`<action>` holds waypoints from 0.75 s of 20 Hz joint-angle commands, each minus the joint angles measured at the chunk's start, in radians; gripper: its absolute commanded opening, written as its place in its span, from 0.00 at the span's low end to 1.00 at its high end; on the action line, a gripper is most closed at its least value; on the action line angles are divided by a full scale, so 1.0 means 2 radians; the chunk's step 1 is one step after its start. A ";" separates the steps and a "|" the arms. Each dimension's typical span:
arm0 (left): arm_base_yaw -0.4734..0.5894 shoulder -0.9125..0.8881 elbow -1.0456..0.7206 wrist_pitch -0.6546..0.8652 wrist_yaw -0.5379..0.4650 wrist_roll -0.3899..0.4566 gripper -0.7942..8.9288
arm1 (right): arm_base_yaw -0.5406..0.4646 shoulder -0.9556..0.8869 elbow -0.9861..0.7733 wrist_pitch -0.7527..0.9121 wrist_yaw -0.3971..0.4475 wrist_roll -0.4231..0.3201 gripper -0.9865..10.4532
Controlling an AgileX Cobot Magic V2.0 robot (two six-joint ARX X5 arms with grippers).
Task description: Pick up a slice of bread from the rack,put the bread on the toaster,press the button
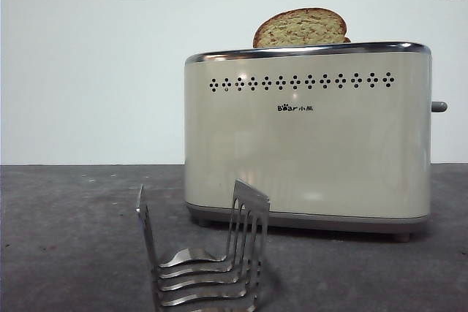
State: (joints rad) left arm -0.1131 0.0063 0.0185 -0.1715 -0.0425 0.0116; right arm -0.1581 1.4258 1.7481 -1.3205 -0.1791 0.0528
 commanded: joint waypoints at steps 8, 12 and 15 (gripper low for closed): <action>0.002 0.012 -0.006 0.004 -0.001 0.022 0.08 | 0.000 0.019 0.000 0.083 0.008 -0.003 0.09; 0.002 0.022 -0.006 0.004 -0.001 0.022 0.08 | 0.000 0.019 0.000 0.107 0.008 -0.003 0.09; 0.002 0.030 -0.006 0.004 -0.001 0.022 0.08 | 0.000 0.021 -0.001 0.122 0.016 -0.003 0.09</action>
State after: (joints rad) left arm -0.1127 0.0662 0.0185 -0.1711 -0.0429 0.0444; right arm -0.1581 1.4601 1.7481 -1.0859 -0.1501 0.0521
